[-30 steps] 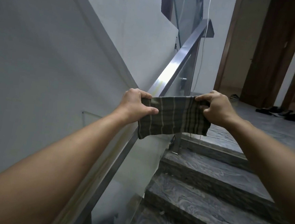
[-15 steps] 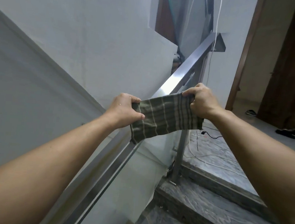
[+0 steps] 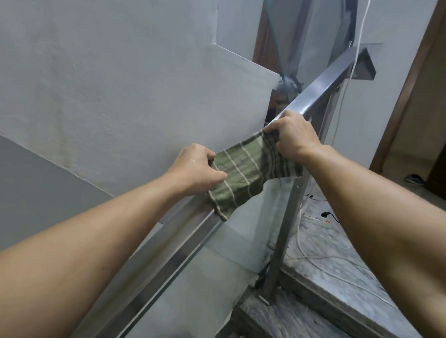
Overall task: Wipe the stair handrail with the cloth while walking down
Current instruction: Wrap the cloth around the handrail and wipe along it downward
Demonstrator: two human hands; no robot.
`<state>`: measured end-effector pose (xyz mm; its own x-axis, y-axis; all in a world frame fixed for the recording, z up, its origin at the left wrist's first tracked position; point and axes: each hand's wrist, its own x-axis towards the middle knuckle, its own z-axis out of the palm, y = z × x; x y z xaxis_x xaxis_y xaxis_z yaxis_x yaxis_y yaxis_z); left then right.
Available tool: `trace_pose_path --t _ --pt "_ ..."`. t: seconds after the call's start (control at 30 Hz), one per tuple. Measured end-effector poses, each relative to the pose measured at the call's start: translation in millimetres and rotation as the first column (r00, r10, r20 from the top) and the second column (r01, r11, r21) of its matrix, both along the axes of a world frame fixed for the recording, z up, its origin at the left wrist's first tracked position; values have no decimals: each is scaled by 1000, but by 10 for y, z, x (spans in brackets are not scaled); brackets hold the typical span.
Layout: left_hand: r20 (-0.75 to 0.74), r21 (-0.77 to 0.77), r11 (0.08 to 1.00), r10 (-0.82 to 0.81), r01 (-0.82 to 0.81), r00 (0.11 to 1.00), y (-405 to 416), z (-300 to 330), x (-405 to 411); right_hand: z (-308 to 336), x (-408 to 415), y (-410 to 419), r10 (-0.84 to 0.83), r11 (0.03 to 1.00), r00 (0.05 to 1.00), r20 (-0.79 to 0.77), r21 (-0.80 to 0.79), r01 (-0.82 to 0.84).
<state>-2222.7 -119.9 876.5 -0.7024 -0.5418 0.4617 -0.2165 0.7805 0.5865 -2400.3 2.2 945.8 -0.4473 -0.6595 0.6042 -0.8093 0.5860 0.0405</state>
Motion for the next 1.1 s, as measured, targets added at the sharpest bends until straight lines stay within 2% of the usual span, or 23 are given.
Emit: trace_pose_path --t 0.13,0.17,0.23,0.3,0.4,0.47,0.53,0.6,0.67,0.73,0.83,1.1 --pt "93 -154 987 64 -49 994 111 -55 -130 35 -218 -61 7 998 996 -87 66 -1" --pt "124 -251 964 120 -86 985 155 -68 -148 48 -257 -68 11 997 995 -103 79 -3" --pt "95 -493 858 221 -147 971 210 -95 -206 81 -301 -86 20 994 991 -136 106 -6" --pt "19 -589 802 137 -100 990 234 -112 -288 98 -319 -113 32 991 980 -199 132 -5" --pt "58 -468 880 -61 82 996 197 -120 -460 88 -366 -141 33 996 946 -322 93 -3" --pt "117 -366 916 -132 166 984 164 -153 -574 54 -420 -171 15 998 908 -419 67 14" --pt "189 -318 923 -160 215 969 140 -226 -646 6 -461 -207 29 991 887 -462 127 33" --pt "225 -329 922 -133 203 965 122 -320 -675 -39 -454 -212 84 986 908 -410 168 -15" --pt "211 -336 927 -96 164 973 118 -381 -665 -79 -457 -158 147 982 946 -288 158 -105" --pt "191 -326 935 -83 142 978 126 -417 -648 -124 -467 -68 139 958 974 -176 274 -87" --pt "190 -316 940 -68 127 979 136 -452 -619 -172 -484 -17 106 881 965 -240 472 21" --pt "247 -345 929 -46 132 968 112 -635 -358 -227 -250 -65 187 817 949 -255 577 -6"
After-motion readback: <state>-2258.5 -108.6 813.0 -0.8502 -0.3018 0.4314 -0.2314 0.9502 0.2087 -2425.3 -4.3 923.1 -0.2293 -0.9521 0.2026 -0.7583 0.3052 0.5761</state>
